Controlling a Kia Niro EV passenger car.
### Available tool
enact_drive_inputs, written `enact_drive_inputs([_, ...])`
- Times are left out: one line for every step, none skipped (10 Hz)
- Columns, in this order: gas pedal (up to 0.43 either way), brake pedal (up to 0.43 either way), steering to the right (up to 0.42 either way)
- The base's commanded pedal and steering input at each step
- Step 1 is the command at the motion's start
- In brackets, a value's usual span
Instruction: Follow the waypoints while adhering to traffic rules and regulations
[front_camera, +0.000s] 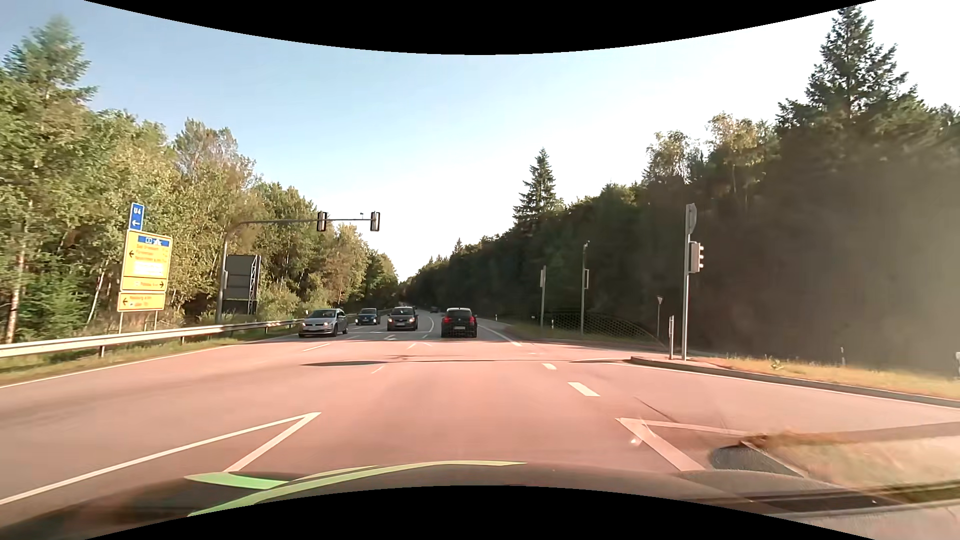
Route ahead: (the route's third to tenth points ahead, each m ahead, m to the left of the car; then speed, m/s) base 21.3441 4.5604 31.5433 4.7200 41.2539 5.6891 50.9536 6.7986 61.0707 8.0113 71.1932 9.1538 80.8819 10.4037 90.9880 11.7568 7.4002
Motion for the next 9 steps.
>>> enact_drive_inputs([0.240,0.000,-0.013])
enact_drive_inputs([0.248,0.000,-0.012])
enact_drive_inputs([0.248,0.000,-0.012])
enact_drive_inputs([0.248,0.000,-0.012])
enact_drive_inputs([0.248,0.000,-0.011])
enact_drive_inputs([0.248,0.000,-0.011])
enact_drive_inputs([0.248,0.000,-0.010])
enact_drive_inputs([0.248,0.000,-0.010])
enact_drive_inputs([0.248,0.000,-0.009])
